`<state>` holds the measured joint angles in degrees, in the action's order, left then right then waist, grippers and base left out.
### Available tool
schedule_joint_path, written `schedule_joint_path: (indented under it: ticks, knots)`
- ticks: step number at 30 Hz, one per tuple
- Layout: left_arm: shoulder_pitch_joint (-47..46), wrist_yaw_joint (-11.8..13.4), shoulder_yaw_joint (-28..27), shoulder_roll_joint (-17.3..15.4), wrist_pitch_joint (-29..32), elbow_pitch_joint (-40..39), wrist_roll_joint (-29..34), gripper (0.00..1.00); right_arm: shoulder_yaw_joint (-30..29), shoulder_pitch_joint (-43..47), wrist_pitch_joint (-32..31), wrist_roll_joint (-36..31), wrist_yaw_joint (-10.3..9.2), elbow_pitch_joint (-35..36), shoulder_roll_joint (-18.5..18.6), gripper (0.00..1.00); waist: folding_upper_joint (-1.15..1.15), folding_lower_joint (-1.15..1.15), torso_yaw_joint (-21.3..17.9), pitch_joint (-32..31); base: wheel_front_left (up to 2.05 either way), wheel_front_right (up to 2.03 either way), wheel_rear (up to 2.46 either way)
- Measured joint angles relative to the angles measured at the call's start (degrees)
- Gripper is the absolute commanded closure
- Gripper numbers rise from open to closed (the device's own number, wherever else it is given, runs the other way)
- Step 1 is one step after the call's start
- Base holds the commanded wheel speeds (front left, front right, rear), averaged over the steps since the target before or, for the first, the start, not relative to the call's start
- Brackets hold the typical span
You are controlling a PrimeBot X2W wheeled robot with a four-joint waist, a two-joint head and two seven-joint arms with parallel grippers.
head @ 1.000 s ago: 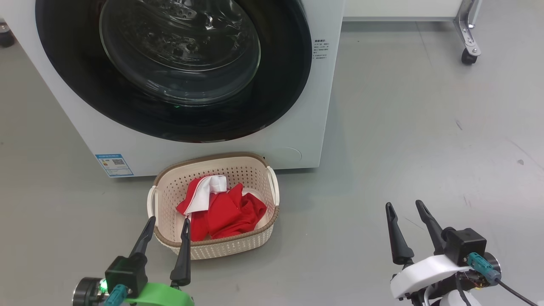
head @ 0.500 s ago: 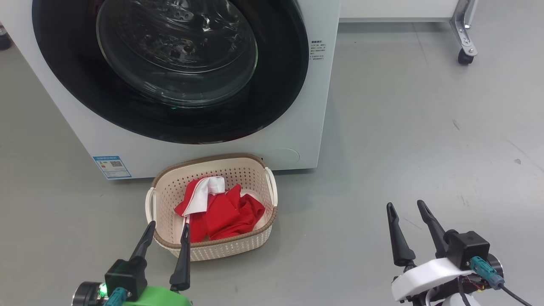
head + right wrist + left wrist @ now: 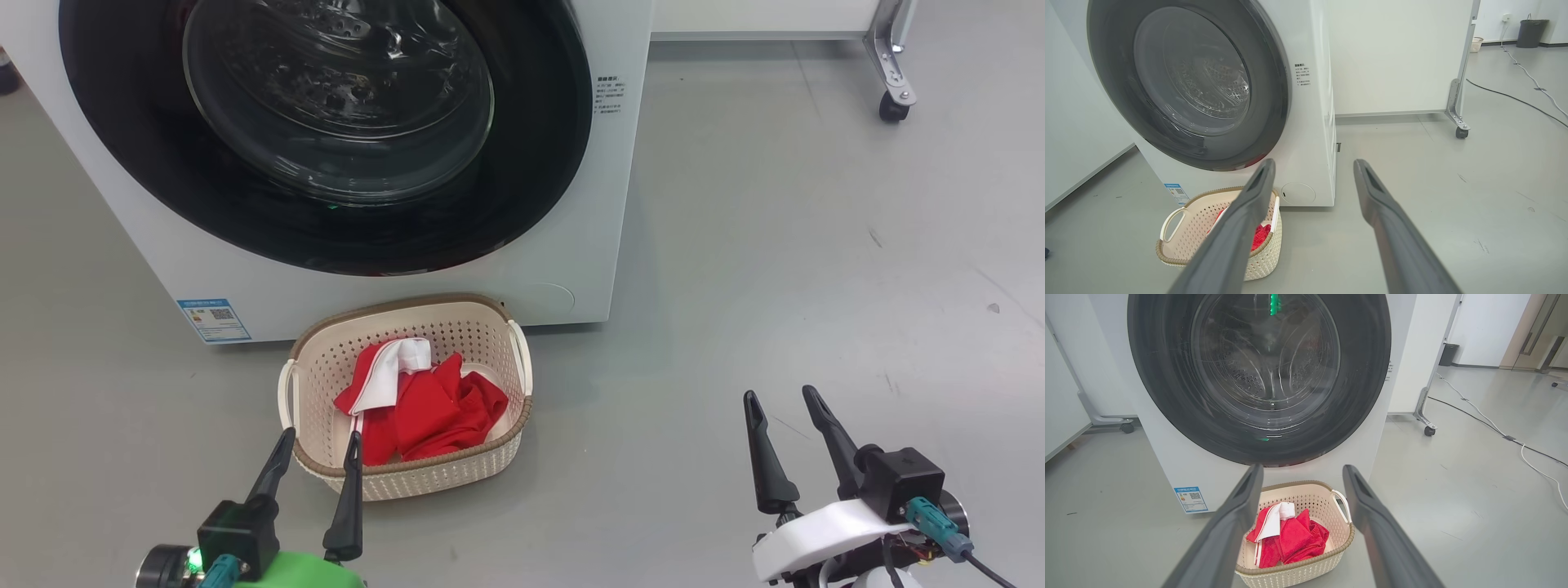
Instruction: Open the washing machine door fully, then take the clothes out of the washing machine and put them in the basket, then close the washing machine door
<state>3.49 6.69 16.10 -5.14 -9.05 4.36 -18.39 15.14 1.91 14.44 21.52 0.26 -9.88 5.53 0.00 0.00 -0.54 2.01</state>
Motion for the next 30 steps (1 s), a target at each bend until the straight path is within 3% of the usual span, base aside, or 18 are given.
schedule_joint_path:
  ticks: [14,15,23,30]
  knots:
    - [0.06,0.0,-0.63,0.0,0.66,-0.88,0.34,0.0,0.0,0.82,-0.01,0.01,-0.42,0.94,0.04,0.0,0.0,0.0,-0.14,0.4,0.0,0.0,0.0]
    - [0.06,0.0,-0.68,0.0,0.66,-0.92,0.34,1.0,0.0,0.87,-0.02,0.01,-0.42,0.96,0.04,1.0,0.0,0.0,-0.12,0.42,0.0,0.0,0.0]
    - [1.14,0.0,0.34,0.94,0.68,4.26,0.3,1.0,0.52,3.06,-0.34,0.02,-0.4,-3.9,-0.75,1.0,0.0,0.0,-0.13,0.44,0.0,0.0,0.0]
    - [1.85,-0.3,0.48,1.03,0.66,4.23,-2.72,1.0,0.29,3.63,-0.55,3.27,-0.33,-4.02,-1.02,1.0,0.0,0.0,-0.09,0.34,0.0,0.0,0.0]
